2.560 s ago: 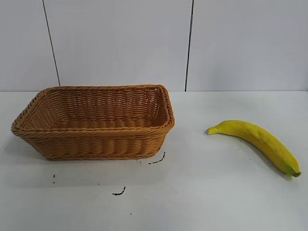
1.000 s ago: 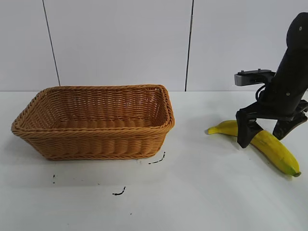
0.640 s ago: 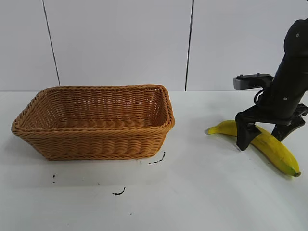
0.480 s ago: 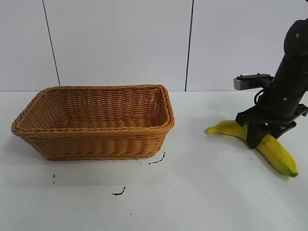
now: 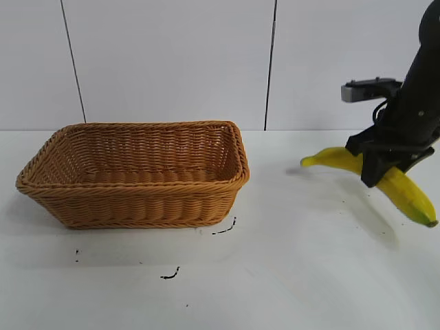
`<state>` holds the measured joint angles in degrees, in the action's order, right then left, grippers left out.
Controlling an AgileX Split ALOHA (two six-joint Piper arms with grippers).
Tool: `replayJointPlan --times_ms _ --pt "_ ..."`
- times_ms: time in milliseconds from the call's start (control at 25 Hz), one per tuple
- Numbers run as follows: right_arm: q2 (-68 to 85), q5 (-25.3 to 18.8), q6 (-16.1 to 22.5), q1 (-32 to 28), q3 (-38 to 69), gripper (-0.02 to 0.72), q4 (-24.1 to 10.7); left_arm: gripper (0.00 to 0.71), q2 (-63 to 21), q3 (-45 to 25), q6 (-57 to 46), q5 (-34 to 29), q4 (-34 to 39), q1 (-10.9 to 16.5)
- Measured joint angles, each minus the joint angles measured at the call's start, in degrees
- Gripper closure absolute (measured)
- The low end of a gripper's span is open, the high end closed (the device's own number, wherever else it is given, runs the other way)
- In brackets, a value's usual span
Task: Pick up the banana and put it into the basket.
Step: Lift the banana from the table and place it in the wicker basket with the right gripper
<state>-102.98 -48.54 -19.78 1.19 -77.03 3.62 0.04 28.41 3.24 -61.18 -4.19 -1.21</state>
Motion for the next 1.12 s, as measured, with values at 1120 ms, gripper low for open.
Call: replayJointPlan --times_ms 1120 --pt "0.24 -6.16 -0.75 17.71 -12.49 0.401 0.0 0.02 0.0 0.0 0.0 0.0 0.05 0.0"
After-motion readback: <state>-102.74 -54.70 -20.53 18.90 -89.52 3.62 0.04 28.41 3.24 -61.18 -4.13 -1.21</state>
